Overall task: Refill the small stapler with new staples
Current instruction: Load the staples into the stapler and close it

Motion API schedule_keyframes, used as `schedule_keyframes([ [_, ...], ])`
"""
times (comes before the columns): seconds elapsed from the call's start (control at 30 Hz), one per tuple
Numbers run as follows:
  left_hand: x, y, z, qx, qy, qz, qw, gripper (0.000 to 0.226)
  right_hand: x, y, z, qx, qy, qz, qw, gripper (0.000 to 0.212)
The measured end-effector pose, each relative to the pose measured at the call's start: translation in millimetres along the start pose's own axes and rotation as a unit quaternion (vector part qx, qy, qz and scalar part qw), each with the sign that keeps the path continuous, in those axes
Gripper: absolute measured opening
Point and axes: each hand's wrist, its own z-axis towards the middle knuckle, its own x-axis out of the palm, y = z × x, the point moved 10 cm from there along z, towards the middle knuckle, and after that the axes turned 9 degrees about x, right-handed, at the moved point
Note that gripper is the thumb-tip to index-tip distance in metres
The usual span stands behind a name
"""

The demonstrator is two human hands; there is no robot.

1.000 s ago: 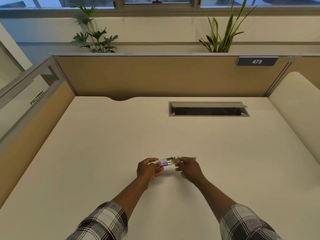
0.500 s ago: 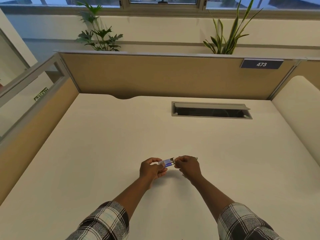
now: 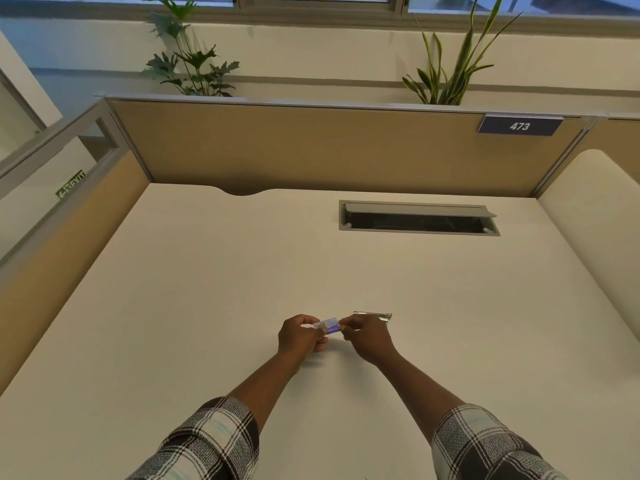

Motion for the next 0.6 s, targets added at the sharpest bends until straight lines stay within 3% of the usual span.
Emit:
schedule_keyframes([
  [0.13, -5.8, -9.9, 19.3, 0.021, -0.011, 0.096, 0.995, 0.008, -11.6, -12.9, 1.7, -0.004, -0.017, -0.126, 0.992, 0.024],
  [0.27, -3.5, -21.0, 42.4, 0.060, 0.009, 0.191, 0.980, 0.024, -39.2, -30.9, 4.3, 0.011, -0.052, -0.167, 0.985, 0.036],
  [0.33, -0.3, -23.0, 50.6, 0.072, 0.018, 0.227, 0.971, 0.024, -53.4, -36.4, 10.4, 0.015, -0.079, -0.199, 0.977, 0.032],
  [0.47, 2.3, -22.6, 59.4, 0.073, 0.029, 0.277, 0.958, 0.024, -71.4, -45.8, 26.9, 0.029, -0.108, -0.187, 0.976, 0.025],
  [0.6, 3.7, -32.6, 62.2, 0.058, 0.025, 0.368, 0.928, 0.031, -71.9, -51.9, 40.5, 0.032, -0.101, -0.180, 0.978, 0.038],
])
